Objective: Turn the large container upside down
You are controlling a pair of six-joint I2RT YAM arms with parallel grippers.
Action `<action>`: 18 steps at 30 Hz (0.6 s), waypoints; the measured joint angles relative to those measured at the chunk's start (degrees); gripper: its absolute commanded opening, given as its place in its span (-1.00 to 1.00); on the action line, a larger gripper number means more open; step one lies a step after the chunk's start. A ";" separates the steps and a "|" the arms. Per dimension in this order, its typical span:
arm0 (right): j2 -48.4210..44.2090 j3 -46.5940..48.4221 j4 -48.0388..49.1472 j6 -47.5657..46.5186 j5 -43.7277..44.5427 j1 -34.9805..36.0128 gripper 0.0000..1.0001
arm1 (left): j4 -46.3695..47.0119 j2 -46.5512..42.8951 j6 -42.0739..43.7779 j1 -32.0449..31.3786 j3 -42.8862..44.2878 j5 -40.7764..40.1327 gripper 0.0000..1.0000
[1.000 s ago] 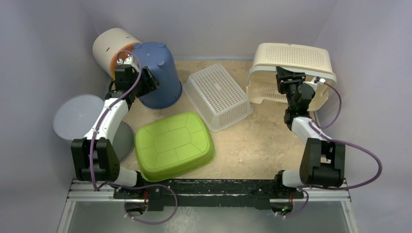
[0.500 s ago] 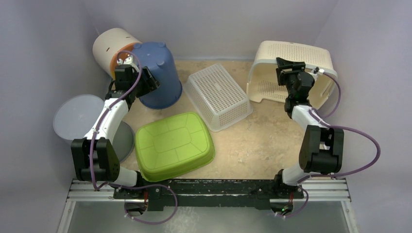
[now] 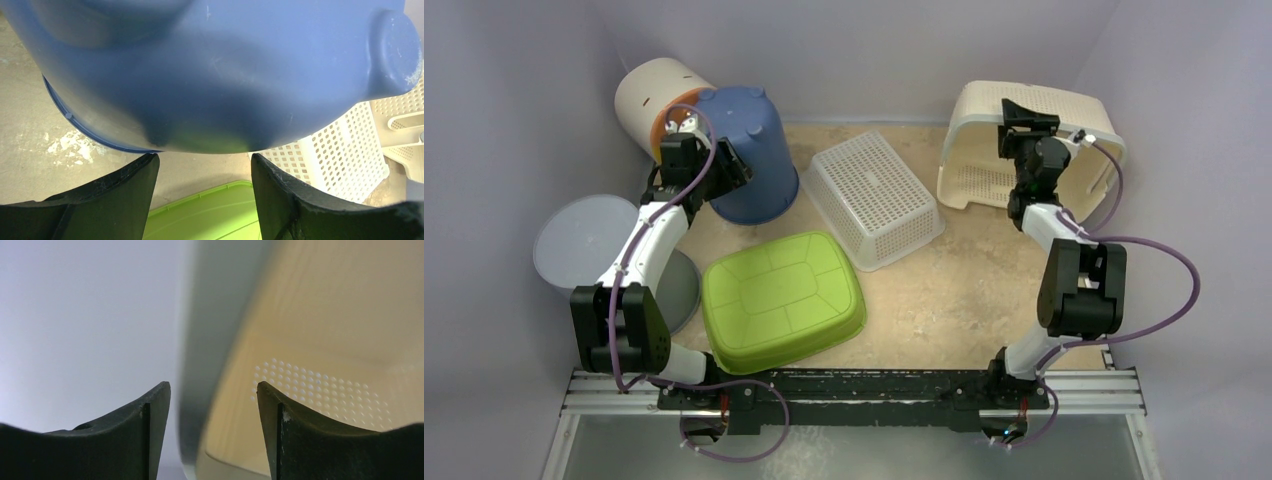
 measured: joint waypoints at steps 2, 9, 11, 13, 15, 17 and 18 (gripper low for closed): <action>0.20 1.22 0.09 0.46 0.85 0.00 0.34 | 0.04 0.04 0.33 0.00 0.04 -0.04 0.34; 0.02 4.20 -2.27 1.07 2.84 0.20 0.34 | 0.13 0.81 0.46 0.00 0.04 -0.04 0.34; 0.02 4.50 -3.76 1.70 3.45 0.33 0.31 | 0.09 1.03 0.46 0.00 0.04 -0.04 0.34; 0.02 4.74 -5.16 2.47 3.72 0.37 0.23 | 0.11 1.03 0.48 0.00 0.04 -0.04 0.34; 0.02 4.76 -6.01 3.17 3.74 0.42 0.01 | 0.15 1.03 0.48 0.00 0.04 -0.04 0.34; 0.13 4.76 -6.62 3.65 3.78 0.42 -0.49 | 0.07 1.03 0.48 0.00 0.04 -0.04 0.34; 0.39 4.76 -6.51 3.89 3.74 0.42 -0.79 | 0.07 1.03 0.48 0.00 0.04 -0.04 0.34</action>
